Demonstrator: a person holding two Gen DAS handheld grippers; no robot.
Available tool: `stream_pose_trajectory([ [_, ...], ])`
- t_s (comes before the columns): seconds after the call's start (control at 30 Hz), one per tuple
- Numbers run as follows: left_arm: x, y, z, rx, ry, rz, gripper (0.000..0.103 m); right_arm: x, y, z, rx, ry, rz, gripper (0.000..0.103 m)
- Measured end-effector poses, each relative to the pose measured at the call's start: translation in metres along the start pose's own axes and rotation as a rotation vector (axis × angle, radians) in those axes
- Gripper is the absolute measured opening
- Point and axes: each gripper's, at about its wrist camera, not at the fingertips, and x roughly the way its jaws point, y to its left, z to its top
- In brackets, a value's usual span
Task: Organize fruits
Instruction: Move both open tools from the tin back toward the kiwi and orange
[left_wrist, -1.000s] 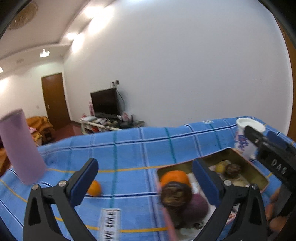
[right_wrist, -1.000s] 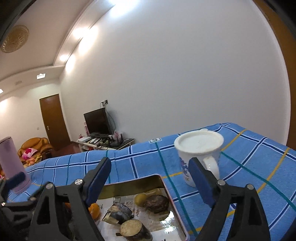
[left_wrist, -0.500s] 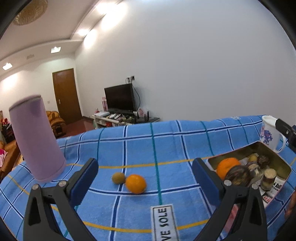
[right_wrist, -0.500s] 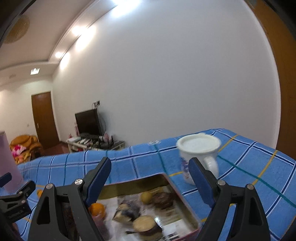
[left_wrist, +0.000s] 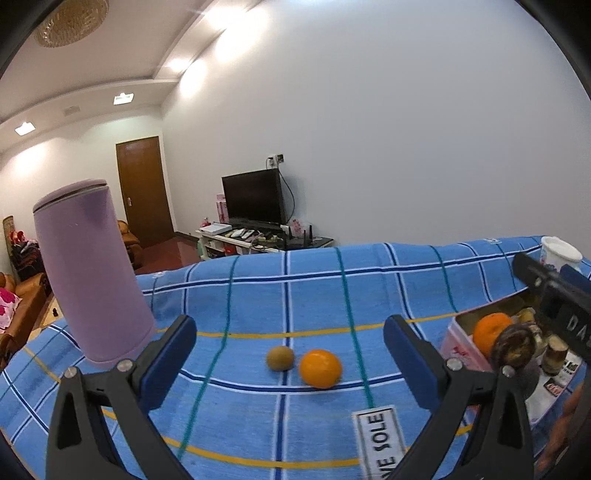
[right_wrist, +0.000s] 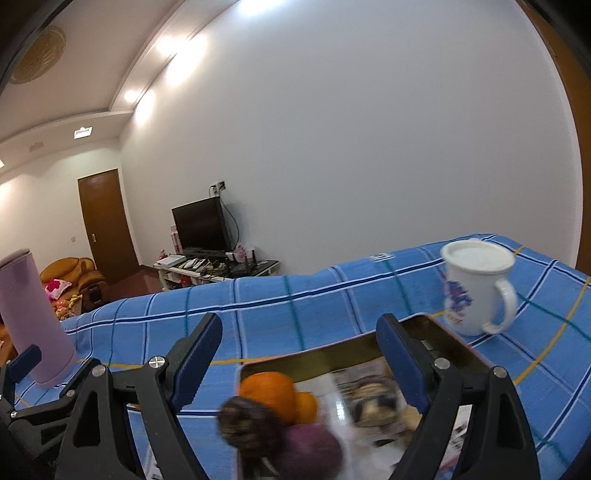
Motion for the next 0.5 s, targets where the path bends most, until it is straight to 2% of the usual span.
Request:
stream_pose_trajectory([
  [0.5, 0.014, 0.036, -0.005, -0.039, 0.016, 0.023, 0.103, 0.017, 0.055, -0.012, -0.041, 0.03, 0.03, 0.086],
])
